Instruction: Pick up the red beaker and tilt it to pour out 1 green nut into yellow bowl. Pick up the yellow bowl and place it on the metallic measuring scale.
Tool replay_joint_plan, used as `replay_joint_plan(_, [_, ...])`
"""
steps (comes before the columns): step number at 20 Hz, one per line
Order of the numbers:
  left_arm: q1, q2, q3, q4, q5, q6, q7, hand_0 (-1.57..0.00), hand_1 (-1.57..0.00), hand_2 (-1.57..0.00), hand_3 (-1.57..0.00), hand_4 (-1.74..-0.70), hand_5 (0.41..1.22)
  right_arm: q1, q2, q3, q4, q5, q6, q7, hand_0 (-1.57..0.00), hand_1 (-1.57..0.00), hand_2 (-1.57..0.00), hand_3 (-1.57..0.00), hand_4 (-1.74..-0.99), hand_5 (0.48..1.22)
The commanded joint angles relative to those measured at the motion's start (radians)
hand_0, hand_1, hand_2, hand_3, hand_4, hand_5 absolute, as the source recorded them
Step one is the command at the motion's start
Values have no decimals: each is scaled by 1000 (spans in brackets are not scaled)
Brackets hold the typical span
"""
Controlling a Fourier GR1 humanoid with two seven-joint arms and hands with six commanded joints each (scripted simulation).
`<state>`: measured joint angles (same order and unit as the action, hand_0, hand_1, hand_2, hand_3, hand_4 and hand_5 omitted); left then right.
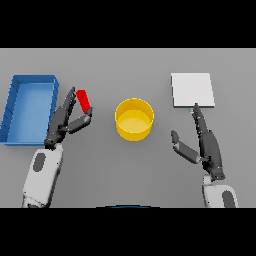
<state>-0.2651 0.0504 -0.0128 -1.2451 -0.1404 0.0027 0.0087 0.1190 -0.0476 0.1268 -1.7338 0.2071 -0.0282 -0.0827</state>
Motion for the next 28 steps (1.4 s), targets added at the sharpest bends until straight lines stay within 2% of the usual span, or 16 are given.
replay_joint_plan(1, [-20,0,11,30,5,-1,-6,1,1,1,1,-1345,718,-7,0,-2,11,-1,2,6,1,1,1,1,-1339,688])
replay_joint_plan(4, [-98,-9,32,135,8,2,-30,1,1,1,1,-1330,714,12,2,-1,2,-3,0,-7,1,1,1,1,-1338,688])
replay_joint_plan(6, [-127,-3,37,171,0,4,-53,1,1,1,1,-1321,713,-5,0,-6,1,-15,8,7,1,1,1,1,-1336,688])
replay_joint_plan(7, [-152,-6,42,194,1,6,-55,1,1,1,1,-1319,711,0,3,2,-7,-5,3,-5,1,1,1,1,-1333,687])
replay_joint_plan(12, [-217,-2,54,262,-3,5,-48,1,1,1,1,-1318,708,-16,-5,-17,18,-15,2,11,1,1,1,1,-1320,683])
replay_joint_plan(14, [-245,-1,63,303,-2,1,-74,1,1,1,1,-1332,715,-13,8,-2,19,3,-6,-3,1,1,1,1,-1311,682])
replay_joint_plan(17, [-268,-3,86,358,10,2,-141,1,1,-30,-3,-1389,752,-2,-3,-10,-1,-9,0,-4,1,1,1,1,-1295,683])
replay_joint_plan(18, [-278,-11,94,366,18,7,-138,-81,-84,-122,-75,-1416,770,-17,-3,-11,12,-1,-5,8,1,1,1,1,-1291,684])
replay_joint_plan(19, [-286,-26,100,365,26,19,-118,-253,-276,-307,-220,-1444,795,-19,-3,-13,11,-4,-5,15,1,1,1,1,-1289,684])
replay_joint_plan(21, [-281,-44,100,379,12,62,-127,-681,-701,-715,-706,-1441,949,-9,-13,-20,8,-12,1,7,1,1,1,1,-1285,683])
replay_joint_plan(23, [-297,-39,92,396,-26,99,-134,-1001,-1014,-1023,-1018,-1440,1047,-8,-4,-11,10,-5,-2,5,1,1,1,1,-1287,684])
replay_joint_plan(26, [-302,-55,103,404,-32,105,-152,-1279,-1286,-1290,-1288,-1447,1132,-12,6,2,12,4,-1,-4,1,1,1,1,-1293,682])
replay_joint_plan(28, [-302,-65,104,400,-35,123,-177,-1384,-1388,-1391,-1390,-1553,1129,-16,0,-9,17,-8,3,2,1,1,1,1,-1303,682])
